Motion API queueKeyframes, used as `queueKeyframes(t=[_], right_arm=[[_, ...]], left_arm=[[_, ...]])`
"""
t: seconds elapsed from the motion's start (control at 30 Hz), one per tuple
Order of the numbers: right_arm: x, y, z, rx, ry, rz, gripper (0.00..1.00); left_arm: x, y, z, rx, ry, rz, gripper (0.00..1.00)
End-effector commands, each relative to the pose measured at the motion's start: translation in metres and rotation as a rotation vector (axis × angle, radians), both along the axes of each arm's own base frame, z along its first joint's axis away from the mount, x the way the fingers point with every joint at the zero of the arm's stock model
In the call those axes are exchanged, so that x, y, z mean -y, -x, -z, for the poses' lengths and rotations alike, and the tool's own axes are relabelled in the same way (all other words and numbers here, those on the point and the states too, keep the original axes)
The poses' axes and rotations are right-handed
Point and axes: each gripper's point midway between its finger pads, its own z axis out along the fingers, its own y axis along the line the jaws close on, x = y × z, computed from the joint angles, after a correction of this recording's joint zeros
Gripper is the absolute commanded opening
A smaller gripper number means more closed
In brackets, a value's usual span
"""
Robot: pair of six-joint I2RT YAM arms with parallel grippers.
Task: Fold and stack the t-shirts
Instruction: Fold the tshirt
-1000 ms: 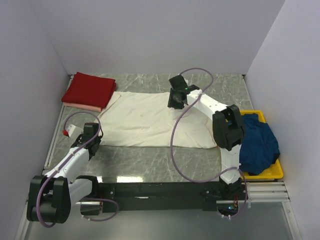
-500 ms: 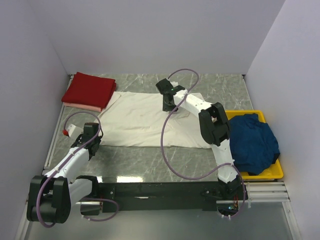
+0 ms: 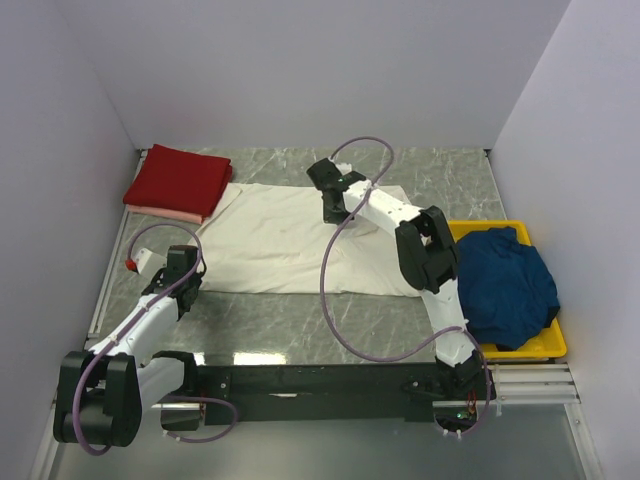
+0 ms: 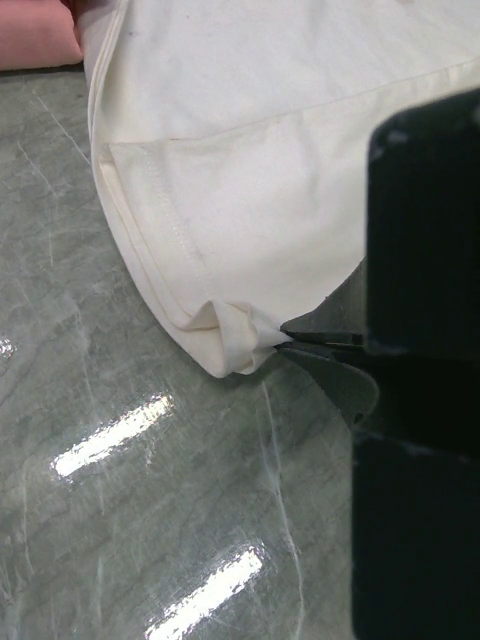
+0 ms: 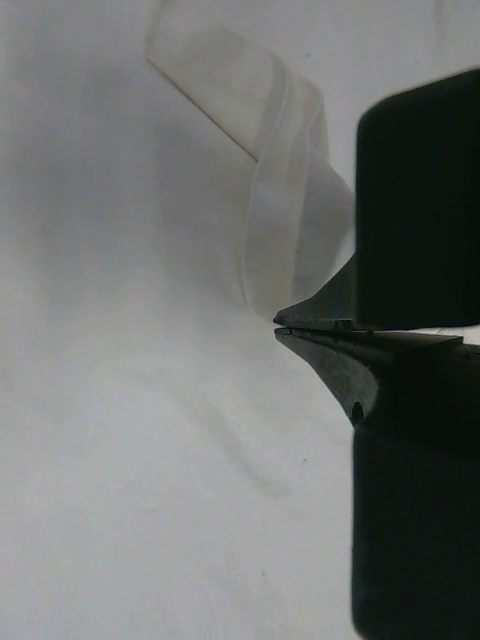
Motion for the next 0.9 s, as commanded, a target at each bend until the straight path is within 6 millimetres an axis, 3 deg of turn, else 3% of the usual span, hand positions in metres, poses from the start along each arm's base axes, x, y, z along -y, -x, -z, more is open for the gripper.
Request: queueKeyframes(t=[0.0, 0.43, 0.53, 0.57, 0.67, 0.7, 0.73, 0.77, 0.8, 0.83, 0.87], right_arm=[[-0.016, -0.005, -0.021, 0.061, 0.004, -0.035, 0.0], [-0.047, 0.003, -0.004, 0.049, 0.031, -0.158, 0.01], [-0.045, 0.001, -0.005, 0.049, 0.045, -0.153, 0.19], [-0.041, 0.002, -0.007, 0.042, 0.054, -0.144, 0.3], [-0.032, 0.002, -0.028, 0.06, 0.009, -0.109, 0.41], [-0.031, 0.004, -0.055, 0.09, -0.054, -0.096, 0.41], [-0.025, 0.006, -0.065, 0.1, -0.081, -0.078, 0.43], [-0.014, 0.015, -0.062, 0.083, -0.094, -0.058, 0.43], [0.0, 0.017, -0.094, 0.126, -0.18, -0.008, 0.44], [0.016, 0.036, -0.076, 0.074, -0.187, 0.011, 0.44], [0.026, 0.039, -0.082, 0.096, -0.231, 0.034, 0.45]], left_arm=[[0.001, -0.014, -0.018, 0.061, 0.006, 0.007, 0.01], [0.002, -0.014, -0.019, 0.061, 0.008, 0.012, 0.01], [0.002, -0.014, -0.019, 0.063, 0.009, 0.011, 0.01], [0.002, -0.014, -0.019, 0.063, 0.009, 0.011, 0.01], [0.003, -0.015, -0.02, 0.071, 0.013, 0.012, 0.01], [0.003, -0.014, -0.019, 0.069, 0.013, 0.011, 0.01], [0.003, -0.014, -0.02, 0.07, 0.014, 0.011, 0.01], [0.003, -0.014, -0.02, 0.071, 0.013, 0.009, 0.01], [0.003, -0.014, -0.02, 0.069, 0.015, 0.011, 0.01], [0.003, -0.014, -0.021, 0.074, 0.016, 0.011, 0.01], [0.003, -0.013, -0.021, 0.074, 0.015, 0.01, 0.01]])
